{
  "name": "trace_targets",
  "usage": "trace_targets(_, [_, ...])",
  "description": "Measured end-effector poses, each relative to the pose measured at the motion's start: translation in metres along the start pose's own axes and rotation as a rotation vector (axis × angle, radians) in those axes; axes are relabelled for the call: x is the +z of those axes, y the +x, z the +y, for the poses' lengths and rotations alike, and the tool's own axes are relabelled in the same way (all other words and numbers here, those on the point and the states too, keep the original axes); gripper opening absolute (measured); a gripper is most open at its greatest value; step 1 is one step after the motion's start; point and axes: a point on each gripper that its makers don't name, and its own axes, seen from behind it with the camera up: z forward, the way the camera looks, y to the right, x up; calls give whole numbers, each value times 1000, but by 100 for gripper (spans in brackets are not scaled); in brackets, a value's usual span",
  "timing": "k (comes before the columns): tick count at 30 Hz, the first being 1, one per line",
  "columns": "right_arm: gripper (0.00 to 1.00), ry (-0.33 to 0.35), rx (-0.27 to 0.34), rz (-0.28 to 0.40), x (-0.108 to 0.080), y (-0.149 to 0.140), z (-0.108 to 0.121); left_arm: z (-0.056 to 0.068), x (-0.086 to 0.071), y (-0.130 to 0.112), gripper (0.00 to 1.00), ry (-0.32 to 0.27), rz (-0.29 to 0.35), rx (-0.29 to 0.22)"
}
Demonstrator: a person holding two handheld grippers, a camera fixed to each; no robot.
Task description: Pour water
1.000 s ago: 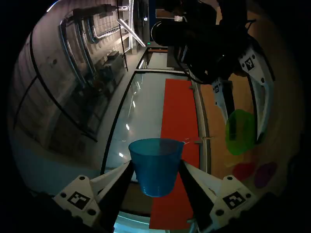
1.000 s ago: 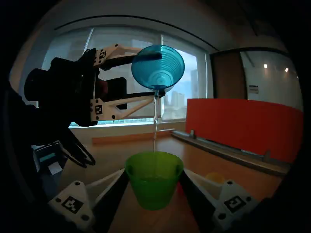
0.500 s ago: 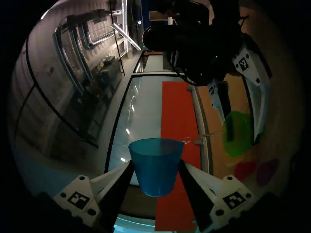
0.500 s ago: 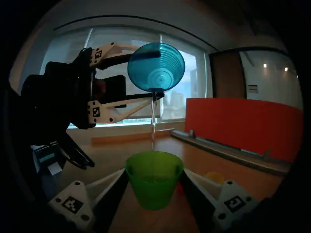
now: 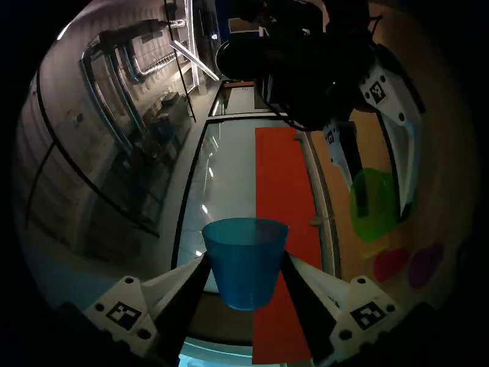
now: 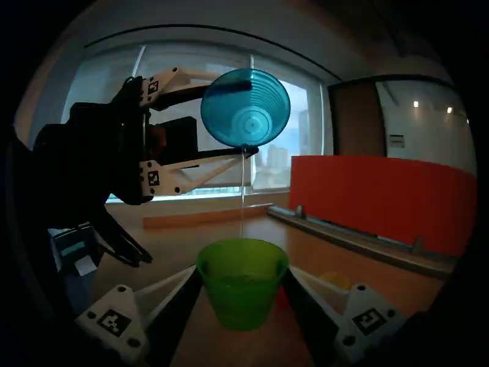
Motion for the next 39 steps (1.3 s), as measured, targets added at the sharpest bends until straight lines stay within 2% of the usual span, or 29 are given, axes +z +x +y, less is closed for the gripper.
trace_targets(11, [89,0,-1,2,1,2,0,-1,2,-2,81,-7,-4,0])
trace_targets(16, [89,-1,-1,4,1,3,0,2,2,-5,81,-10,-13,-35])
trace_targets(20, [89,-3,-1,6,0,5,1,4,3,-9,81,-13,-22,-88])
trace_targets(24, [89,-6,-2,9,-1,5,2,4,5,-17,81,-10,-41,-173])
trace_targets(28, [89,-10,-3,10,-3,5,3,4,7,-25,81,-8,-57,-282])
trace_targets(39, [89,-14,-4,15,-3,5,4,-3,3,-29,81,-6,-43,-638])
